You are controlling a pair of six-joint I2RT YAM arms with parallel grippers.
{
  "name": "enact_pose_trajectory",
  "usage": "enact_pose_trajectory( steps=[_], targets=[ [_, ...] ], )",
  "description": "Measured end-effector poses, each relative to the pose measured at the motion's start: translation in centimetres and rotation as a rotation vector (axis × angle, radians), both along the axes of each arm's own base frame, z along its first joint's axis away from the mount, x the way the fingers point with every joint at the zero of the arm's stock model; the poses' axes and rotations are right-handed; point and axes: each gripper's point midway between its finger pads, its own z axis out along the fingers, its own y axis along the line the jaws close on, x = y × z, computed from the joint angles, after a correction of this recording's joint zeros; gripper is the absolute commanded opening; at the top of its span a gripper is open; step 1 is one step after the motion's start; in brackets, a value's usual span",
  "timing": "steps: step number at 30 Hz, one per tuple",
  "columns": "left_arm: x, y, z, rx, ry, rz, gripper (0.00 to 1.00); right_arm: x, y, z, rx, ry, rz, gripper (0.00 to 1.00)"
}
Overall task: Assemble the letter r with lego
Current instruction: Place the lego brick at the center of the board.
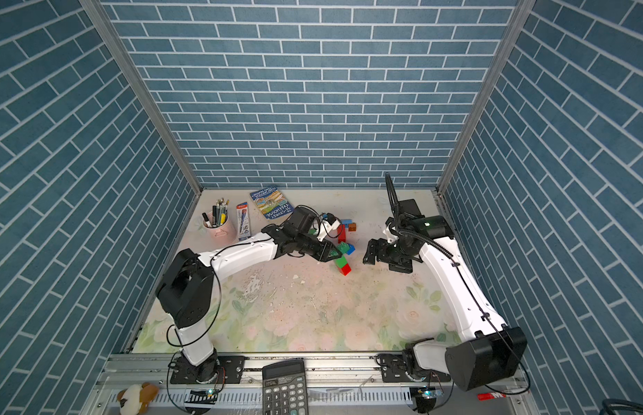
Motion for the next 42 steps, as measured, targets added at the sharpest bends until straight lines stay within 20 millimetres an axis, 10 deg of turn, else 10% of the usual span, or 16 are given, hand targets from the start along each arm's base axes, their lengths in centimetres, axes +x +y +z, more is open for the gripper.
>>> enact_pose_trajectory(
  steps=[23, 42],
  targets=[
    [0.7, -2.0, -5.7, -0.176, 0.211, 0.283, 0.37, -2.3, -1.3, -2.9, -0.058, 0.067, 0.032, 0.89],
    [-0.5, 0.0, -7.8, -0.128, 0.208, 0.334, 0.75, -0.1, 0.0, -4.1, -0.024, 0.090, 0.046, 0.90]
  ],
)
